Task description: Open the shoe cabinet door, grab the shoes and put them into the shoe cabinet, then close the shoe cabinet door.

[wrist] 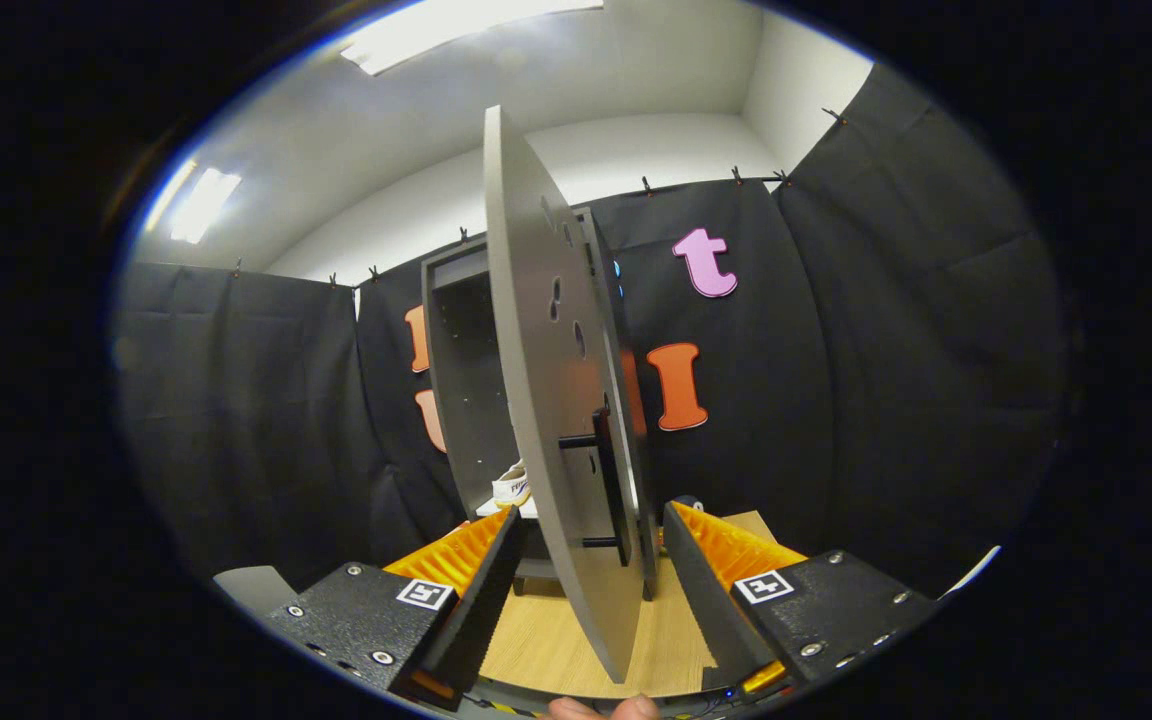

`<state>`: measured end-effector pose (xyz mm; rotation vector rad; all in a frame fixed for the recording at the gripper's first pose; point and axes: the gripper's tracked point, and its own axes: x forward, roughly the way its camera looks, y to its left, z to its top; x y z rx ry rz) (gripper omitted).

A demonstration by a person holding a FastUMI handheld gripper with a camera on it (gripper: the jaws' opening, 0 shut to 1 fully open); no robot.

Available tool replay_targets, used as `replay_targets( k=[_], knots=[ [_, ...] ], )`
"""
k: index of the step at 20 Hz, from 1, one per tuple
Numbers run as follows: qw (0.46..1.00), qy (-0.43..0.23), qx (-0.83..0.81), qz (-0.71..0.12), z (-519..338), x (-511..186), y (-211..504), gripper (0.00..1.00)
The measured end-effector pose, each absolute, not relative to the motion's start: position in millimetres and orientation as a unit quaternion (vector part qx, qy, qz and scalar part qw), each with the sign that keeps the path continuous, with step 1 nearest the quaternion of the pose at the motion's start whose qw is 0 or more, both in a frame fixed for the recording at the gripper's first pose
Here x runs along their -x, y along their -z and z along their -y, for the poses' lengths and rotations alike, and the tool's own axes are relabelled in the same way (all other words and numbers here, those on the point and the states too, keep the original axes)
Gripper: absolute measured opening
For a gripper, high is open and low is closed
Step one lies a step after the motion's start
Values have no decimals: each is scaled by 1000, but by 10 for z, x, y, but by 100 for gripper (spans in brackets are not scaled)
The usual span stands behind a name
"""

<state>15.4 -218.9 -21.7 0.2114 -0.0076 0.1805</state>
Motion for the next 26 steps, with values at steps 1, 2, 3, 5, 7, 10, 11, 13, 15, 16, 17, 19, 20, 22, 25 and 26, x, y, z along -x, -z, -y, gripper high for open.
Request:
replay_targets(
  k=[1,2,3,5,7,10,11,13,15,16,17,19,20,22,25,26],
  knots=[
    [991,-87,-101,4,2235,-265,241,88],
    [992,-85,-97,5,2271,-364,269,88],
    [992,-83,-95,2,2301,-435,279,89],
    [993,-72,-94,3,2375,-576,273,89],
    [994,-66,-87,2,2341,-626,352,89],
    [994,-59,-89,-5,2345,-742,388,91],
    [994,-63,-90,-7,2324,-840,379,91],
    [994,-70,-87,-9,2196,-810,354,89],
    [994,-71,-79,-15,2148,-797,370,88],
    [994,-73,-75,-15,2086,-774,352,88],
    [995,-72,-72,-17,2019,-795,337,87],
    [995,-68,-65,-20,1869,-815,336,88],
    [996,-66,-60,-20,1790,-823,327,88],
    [996,-63,-55,-23,1638,-834,329,88],
    [996,-64,-62,-28,1416,-850,355,88],
    [996,-60,-63,-28,1359,-858,344,87]
  ],
)
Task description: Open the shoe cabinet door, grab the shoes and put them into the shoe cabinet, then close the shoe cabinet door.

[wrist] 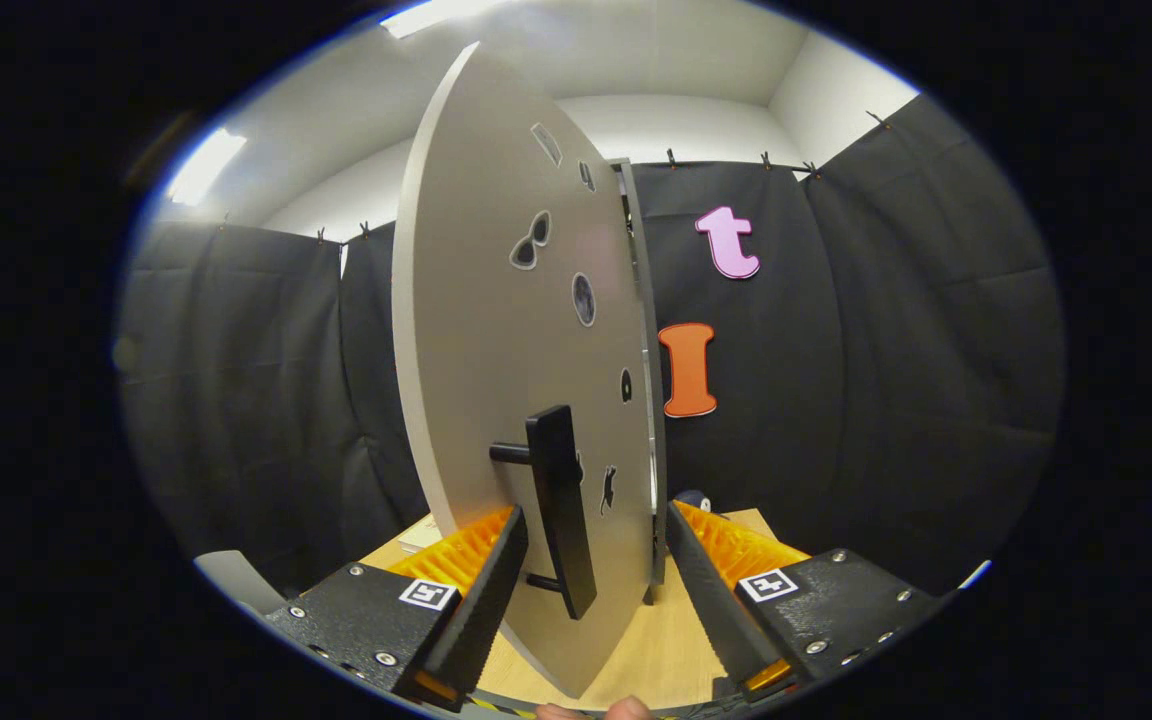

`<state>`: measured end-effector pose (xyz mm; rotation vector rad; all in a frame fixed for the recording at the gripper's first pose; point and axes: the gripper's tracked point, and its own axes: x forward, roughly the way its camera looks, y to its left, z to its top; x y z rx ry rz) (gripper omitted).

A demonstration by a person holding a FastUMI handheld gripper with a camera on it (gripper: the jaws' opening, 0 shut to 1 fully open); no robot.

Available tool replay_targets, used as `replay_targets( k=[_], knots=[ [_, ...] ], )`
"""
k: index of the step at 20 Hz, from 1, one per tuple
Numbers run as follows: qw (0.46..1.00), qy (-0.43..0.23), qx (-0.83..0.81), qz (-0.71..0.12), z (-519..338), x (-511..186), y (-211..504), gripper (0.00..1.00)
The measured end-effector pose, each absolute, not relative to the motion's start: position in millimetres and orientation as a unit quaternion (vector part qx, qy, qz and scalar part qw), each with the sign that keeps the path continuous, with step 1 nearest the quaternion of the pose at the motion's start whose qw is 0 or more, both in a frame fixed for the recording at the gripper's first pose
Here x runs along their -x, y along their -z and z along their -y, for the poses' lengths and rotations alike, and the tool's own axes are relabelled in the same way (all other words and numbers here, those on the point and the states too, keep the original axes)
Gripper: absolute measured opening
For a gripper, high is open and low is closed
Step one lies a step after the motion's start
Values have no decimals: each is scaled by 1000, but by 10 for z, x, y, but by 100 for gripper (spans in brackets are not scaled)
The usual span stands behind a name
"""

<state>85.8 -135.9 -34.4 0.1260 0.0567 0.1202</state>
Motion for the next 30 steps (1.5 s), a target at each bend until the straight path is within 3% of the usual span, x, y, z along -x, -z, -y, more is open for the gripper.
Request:
replay_targets(
  k=[15,30],
  knots=[
    [997,-12,-61,-35,629,-1038,370,88],
    [993,-91,-49,-58,-690,-2094,578,89]
  ],
)
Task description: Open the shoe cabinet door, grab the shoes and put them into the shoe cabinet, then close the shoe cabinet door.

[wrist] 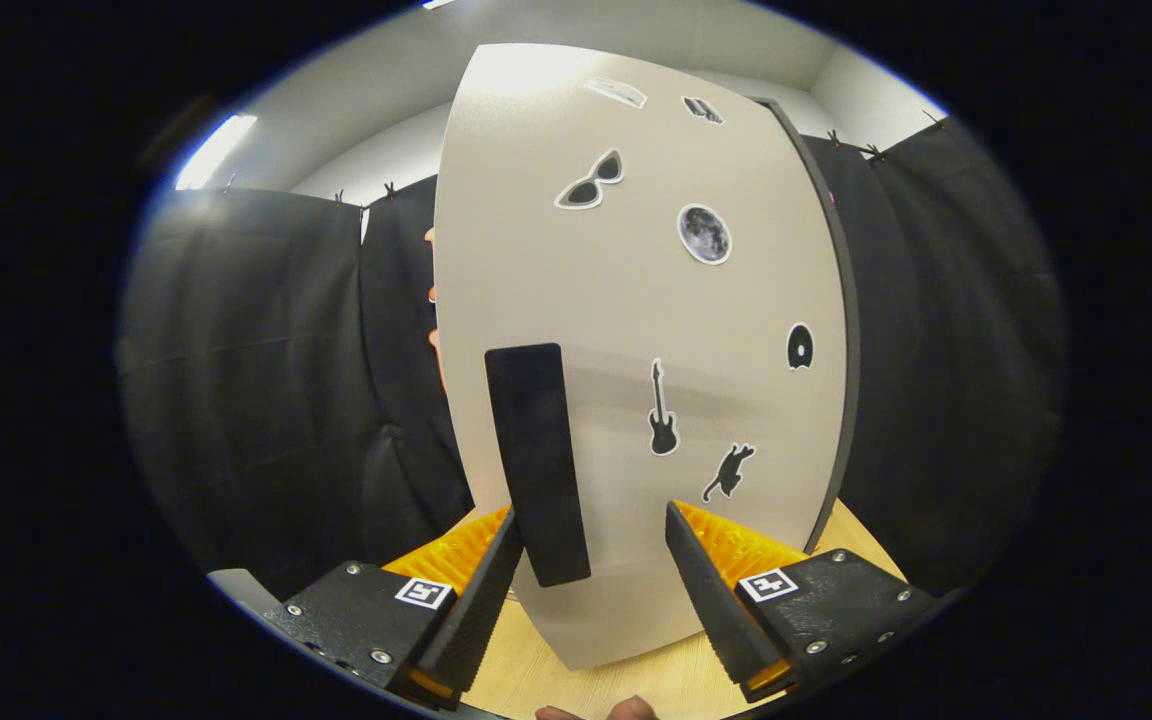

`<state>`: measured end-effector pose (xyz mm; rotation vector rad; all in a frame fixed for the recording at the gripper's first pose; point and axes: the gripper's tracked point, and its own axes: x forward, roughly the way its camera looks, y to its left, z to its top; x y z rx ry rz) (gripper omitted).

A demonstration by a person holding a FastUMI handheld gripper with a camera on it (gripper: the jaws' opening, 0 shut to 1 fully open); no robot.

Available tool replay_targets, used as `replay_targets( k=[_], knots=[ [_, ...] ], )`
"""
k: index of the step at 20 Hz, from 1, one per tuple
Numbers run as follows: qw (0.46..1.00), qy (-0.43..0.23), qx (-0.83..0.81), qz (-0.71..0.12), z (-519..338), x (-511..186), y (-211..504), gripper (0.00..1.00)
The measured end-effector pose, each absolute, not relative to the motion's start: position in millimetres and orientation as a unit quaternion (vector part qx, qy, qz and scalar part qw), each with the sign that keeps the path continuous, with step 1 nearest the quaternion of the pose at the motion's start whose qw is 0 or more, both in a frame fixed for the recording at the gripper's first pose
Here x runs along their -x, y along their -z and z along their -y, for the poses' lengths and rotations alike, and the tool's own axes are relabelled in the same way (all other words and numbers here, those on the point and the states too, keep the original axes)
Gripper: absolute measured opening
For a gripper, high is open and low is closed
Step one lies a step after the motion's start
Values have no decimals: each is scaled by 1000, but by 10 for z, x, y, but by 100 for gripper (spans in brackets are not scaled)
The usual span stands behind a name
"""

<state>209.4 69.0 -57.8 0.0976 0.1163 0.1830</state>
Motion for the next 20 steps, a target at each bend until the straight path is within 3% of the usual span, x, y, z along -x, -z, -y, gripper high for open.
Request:
replay_targets(
  k=[20],
  knots=[
    [999,-18,-29,-22,-1036,-2911,507,88]
  ],
)
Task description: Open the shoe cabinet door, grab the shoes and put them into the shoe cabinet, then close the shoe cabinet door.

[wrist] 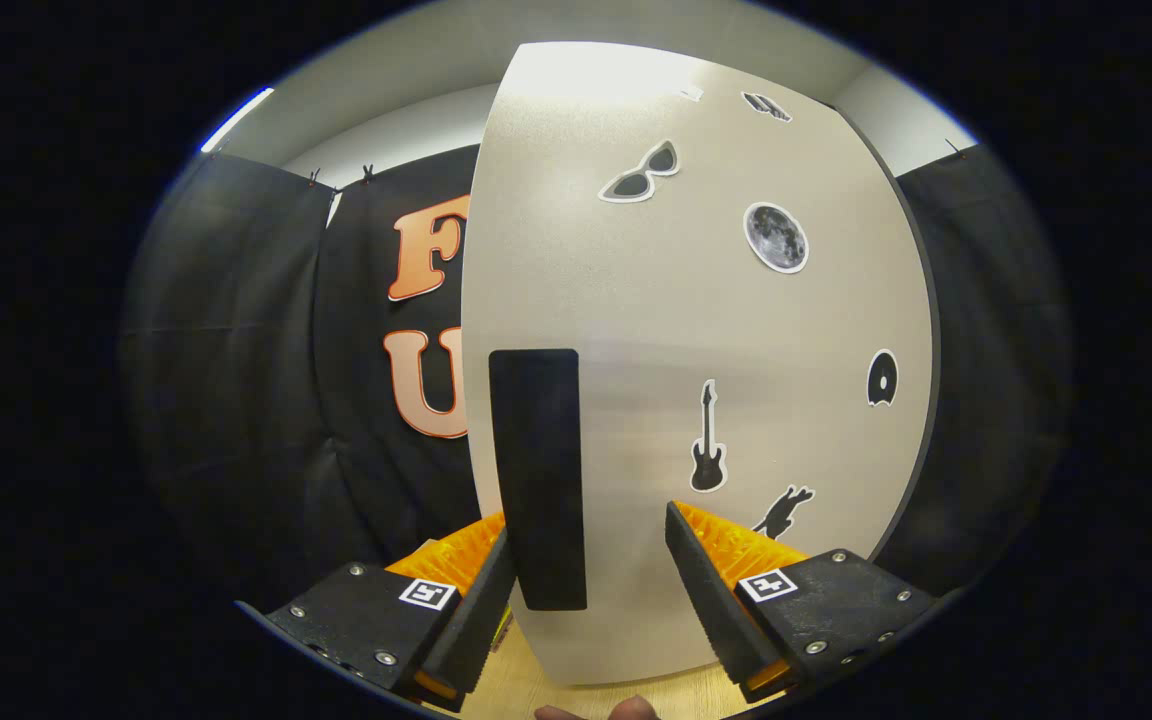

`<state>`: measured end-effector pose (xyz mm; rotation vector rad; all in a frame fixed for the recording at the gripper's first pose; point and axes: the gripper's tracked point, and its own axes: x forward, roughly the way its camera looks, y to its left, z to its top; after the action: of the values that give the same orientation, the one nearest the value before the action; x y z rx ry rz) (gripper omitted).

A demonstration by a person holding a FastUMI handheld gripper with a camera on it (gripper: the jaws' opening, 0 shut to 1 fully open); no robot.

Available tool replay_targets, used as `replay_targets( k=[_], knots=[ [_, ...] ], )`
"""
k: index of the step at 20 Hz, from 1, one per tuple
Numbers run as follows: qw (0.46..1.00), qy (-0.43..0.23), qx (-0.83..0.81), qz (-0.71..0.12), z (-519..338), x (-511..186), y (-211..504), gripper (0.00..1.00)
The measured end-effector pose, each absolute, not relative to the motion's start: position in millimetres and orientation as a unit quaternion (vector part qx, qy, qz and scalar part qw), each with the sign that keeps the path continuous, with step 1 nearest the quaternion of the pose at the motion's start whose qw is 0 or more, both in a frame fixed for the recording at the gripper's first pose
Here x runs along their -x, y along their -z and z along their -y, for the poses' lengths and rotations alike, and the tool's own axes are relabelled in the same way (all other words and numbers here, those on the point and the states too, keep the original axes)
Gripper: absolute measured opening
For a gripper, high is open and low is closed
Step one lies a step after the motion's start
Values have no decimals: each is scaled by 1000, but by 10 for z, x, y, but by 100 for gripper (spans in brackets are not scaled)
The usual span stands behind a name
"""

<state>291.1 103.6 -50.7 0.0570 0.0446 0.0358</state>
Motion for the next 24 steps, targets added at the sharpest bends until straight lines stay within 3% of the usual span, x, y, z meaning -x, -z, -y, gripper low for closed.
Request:
replay_targets(
  k=[18,24],
  knots=[
    [998,29,-43,-27,-1109,-3119,492,88],
    [997,7,-68,-46,-1108,-2629,461,88]
  ],
)
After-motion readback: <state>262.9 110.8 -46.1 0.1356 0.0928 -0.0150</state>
